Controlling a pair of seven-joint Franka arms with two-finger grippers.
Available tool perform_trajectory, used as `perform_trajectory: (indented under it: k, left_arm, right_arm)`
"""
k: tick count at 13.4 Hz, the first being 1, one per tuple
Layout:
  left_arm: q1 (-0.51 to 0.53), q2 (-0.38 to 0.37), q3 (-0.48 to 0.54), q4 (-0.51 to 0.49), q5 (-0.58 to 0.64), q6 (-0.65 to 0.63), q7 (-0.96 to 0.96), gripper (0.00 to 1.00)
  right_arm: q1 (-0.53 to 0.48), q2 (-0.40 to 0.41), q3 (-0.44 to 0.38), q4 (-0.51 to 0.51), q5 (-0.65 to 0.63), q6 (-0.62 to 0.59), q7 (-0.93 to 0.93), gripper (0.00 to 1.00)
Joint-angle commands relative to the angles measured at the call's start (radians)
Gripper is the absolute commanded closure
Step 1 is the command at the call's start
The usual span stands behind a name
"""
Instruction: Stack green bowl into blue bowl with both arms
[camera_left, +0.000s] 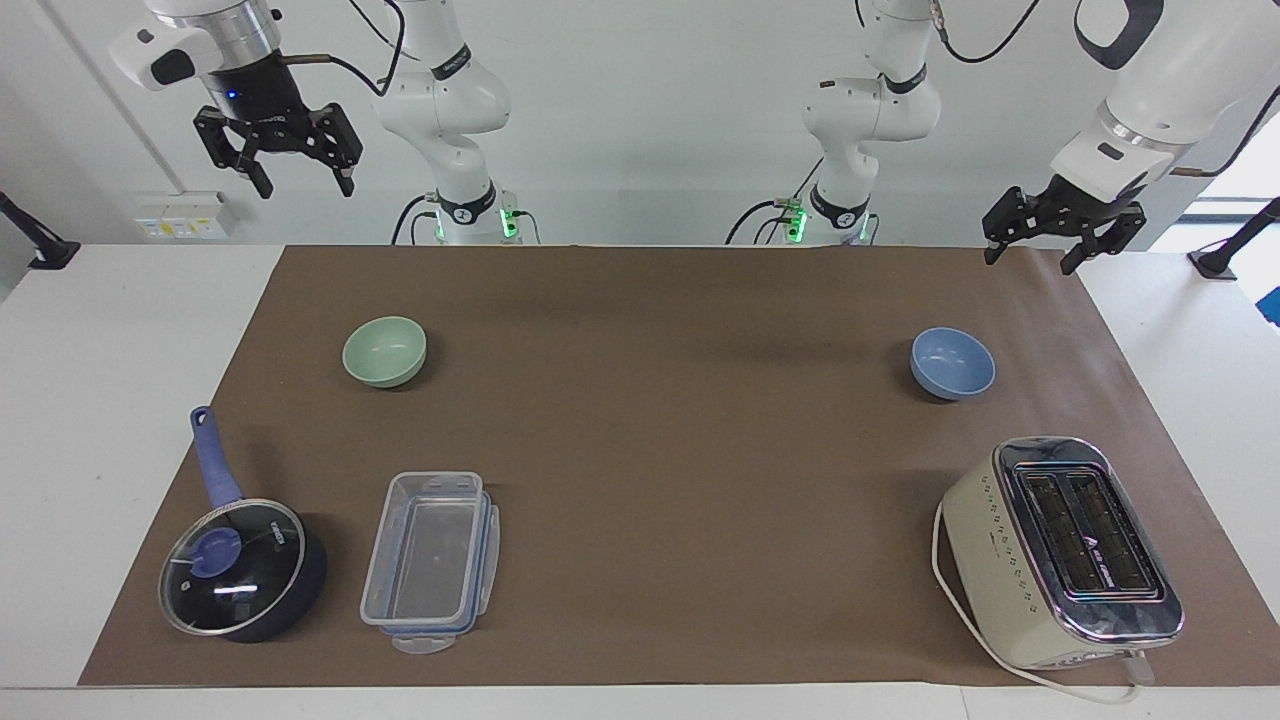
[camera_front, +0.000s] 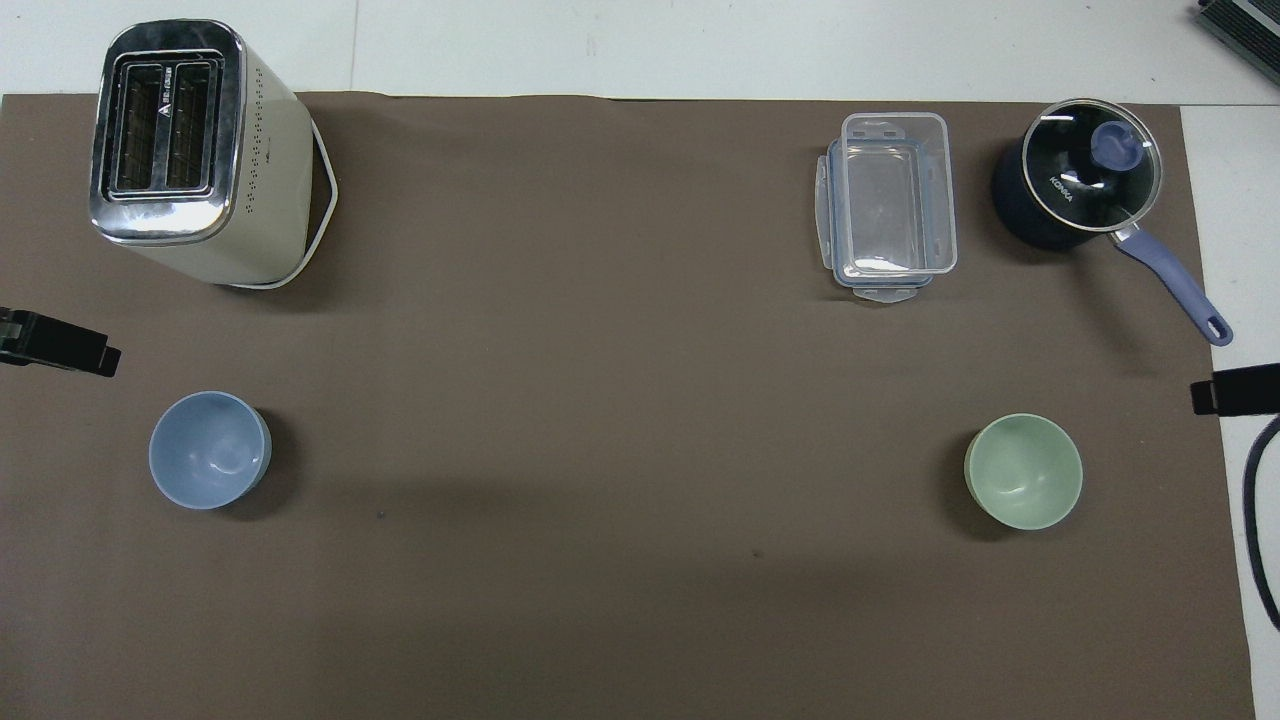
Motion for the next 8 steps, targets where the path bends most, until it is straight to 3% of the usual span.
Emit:
perform_trajectory:
  k: [1, 8]
  left_arm:
    - [-0.006, -0.003, 0.001, 0.014, 0.018, -0.02, -0.013, 0.0]
    - [-0.007, -0.009, 0.001, 0.007, 0.018, -0.02, -0.011, 0.0]
  right_arm:
    - [-0.011, -0.024, 0.003, -0.026, 0.015, 0.007, -0.023, 0.0]
    - [-0.011, -0.024, 0.003, -0.026, 0.015, 0.007, -0.023, 0.0]
